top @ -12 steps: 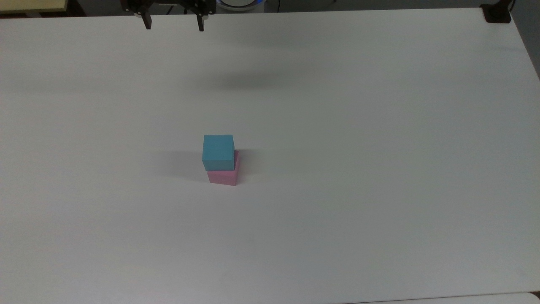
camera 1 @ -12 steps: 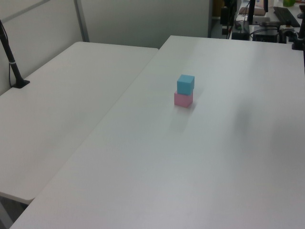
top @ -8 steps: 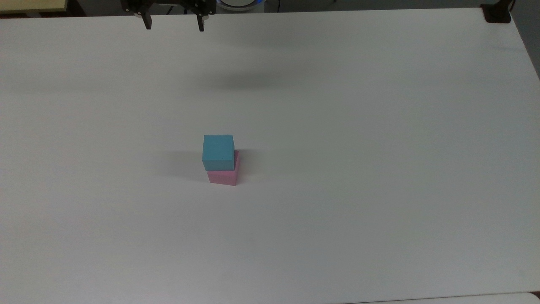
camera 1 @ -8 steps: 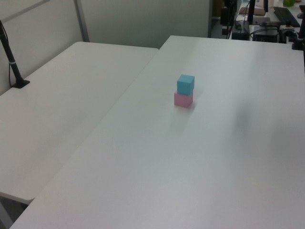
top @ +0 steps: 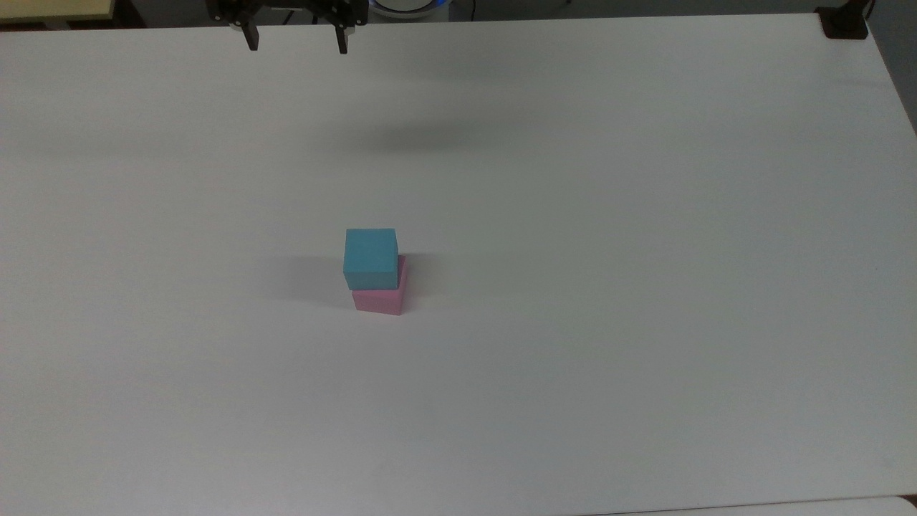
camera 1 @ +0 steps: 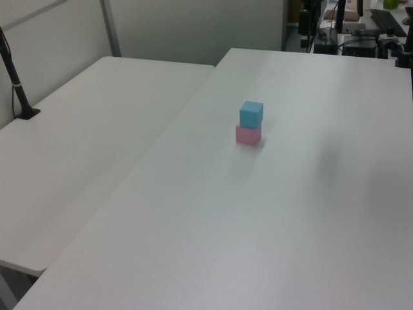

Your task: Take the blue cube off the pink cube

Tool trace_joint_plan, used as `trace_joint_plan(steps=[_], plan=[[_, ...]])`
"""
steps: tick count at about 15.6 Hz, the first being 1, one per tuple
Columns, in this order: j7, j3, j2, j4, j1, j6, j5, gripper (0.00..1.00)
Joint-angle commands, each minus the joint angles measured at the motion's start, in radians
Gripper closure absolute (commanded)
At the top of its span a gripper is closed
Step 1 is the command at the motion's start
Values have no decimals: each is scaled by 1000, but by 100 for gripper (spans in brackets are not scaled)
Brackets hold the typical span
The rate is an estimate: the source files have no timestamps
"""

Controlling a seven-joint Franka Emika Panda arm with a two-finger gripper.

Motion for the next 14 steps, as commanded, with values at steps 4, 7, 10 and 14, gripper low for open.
trace_joint_plan(steps=[4, 7, 10, 14], plan=[[-9, 18, 67, -24, 7, 137, 53, 0], [-4, 18, 119, -22, 21, 220, 53, 0], [17, 18, 188, -22, 45, 315, 51, 0], [46, 16, 274, -22, 87, 419, 36, 0]])
